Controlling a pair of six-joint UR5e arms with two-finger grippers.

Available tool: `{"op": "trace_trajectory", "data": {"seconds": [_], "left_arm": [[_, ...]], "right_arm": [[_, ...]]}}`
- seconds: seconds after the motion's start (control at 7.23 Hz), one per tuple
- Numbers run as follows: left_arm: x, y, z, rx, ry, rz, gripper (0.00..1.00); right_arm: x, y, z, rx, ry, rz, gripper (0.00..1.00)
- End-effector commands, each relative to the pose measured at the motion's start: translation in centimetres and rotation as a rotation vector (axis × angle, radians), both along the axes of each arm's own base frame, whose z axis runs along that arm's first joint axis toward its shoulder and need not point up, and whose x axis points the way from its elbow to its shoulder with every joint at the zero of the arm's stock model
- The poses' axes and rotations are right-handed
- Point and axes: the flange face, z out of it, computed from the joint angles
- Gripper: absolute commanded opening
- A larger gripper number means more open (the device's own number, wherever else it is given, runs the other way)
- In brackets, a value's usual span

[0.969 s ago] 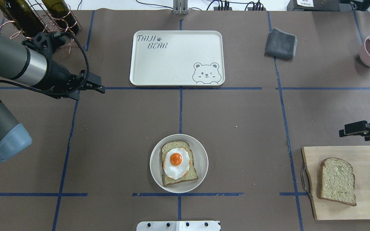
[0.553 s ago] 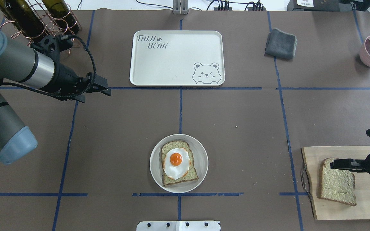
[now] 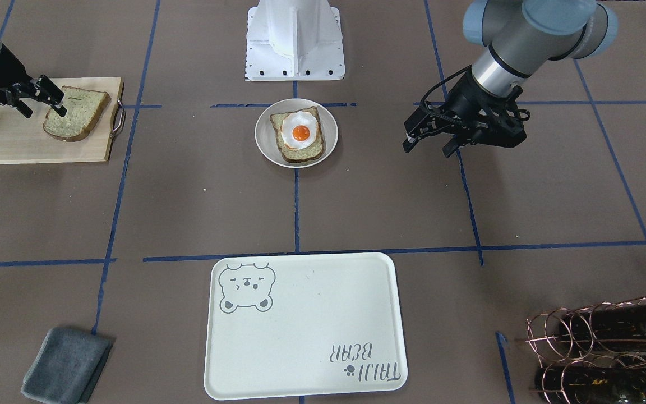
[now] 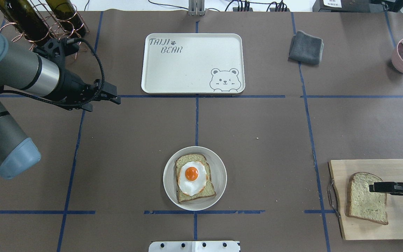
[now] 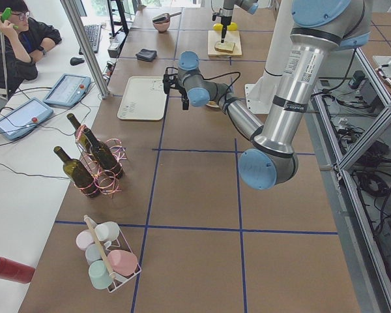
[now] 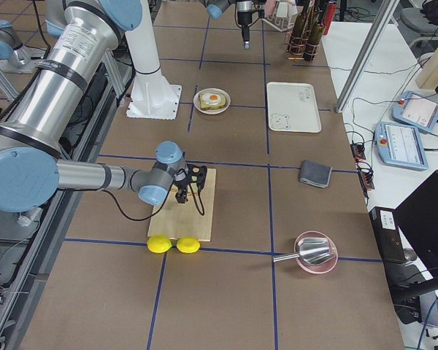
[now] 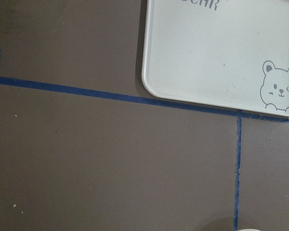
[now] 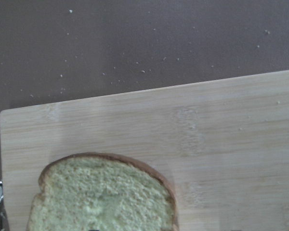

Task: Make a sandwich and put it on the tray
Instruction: 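Lower the right gripper onto the bread slice on the cutting board and grasp it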

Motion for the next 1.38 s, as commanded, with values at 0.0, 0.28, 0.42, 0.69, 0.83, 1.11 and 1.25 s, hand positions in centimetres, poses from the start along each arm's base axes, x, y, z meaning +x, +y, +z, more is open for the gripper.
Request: {"op": "trace_trajectory", "data": {"seconds": [0.0, 0.28, 0.42, 0.69, 0.83, 1.11, 1.25], "left_arm": [[0.0, 0.0, 0.1, 0.001, -0.001, 0.001, 1.00], [0.0, 0.0, 0.2, 0.000, -0.003, 0.001, 1.00], [0.0, 0.0, 0.3, 0.000, -0.004, 0.002, 1.00], [0.0, 0.0, 0.3, 0.004, -0.004, 0.003, 1.00], [-0.1, -0.1, 0.4, 0.003, -0.005, 0.002, 1.00], [-0.1, 0.0, 0.3, 0.004, -0.004, 0.002, 1.00], [0.0, 0.0, 0.3, 0.004, -0.004, 0.003, 1.00]], "right_arm": [[0.1, 0.1, 0.0, -0.005, -0.005, -0.003, 0.88], [-0.2, 0.2, -0.5, 0.000, -0.015, -0.012, 0.86], [-0.5, 0.2, -0.9, 0.004, -0.022, -0.017, 0.86], [-1.0, 0.5, -1.4, 0.010, -0.032, -0.034, 0.80], [-1.0, 0.6, -1.4, 0.008, -0.029, -0.037, 0.80], [-1.1, 1.0, -0.9, 0.001, -0.019, -0.048, 0.81], [-1.0, 1.0, -0.7, -0.002, -0.012, -0.047, 0.81]]}}
